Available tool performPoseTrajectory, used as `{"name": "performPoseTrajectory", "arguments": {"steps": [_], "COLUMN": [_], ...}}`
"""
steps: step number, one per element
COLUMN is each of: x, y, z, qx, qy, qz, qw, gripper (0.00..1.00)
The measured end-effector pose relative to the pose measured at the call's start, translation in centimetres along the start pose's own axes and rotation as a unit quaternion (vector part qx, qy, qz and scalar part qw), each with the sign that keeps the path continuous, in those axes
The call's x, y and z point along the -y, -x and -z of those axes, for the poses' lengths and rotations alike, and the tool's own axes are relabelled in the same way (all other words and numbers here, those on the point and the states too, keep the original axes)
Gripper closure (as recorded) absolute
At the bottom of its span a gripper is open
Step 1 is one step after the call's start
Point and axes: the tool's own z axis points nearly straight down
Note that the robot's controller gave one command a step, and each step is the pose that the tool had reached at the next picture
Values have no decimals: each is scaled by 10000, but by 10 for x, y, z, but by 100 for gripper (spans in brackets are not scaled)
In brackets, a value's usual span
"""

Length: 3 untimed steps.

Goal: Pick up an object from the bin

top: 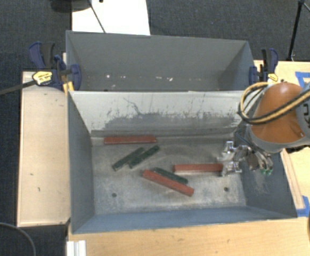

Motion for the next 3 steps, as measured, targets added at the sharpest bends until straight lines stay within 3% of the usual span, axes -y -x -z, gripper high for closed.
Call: {"name": "performPoseTrajectory", "arguments": {"steps": [1, 2, 3], "x": [-7, -7, 19], "y": [2, 2, -12], "z": [116, 116, 228], "qx": [-68, -69, -40], "qy": [21, 20, -1], "qz": [559, 565, -1437], "qw": [9984, 9984, 9896], "gripper": [100, 100, 100]}}
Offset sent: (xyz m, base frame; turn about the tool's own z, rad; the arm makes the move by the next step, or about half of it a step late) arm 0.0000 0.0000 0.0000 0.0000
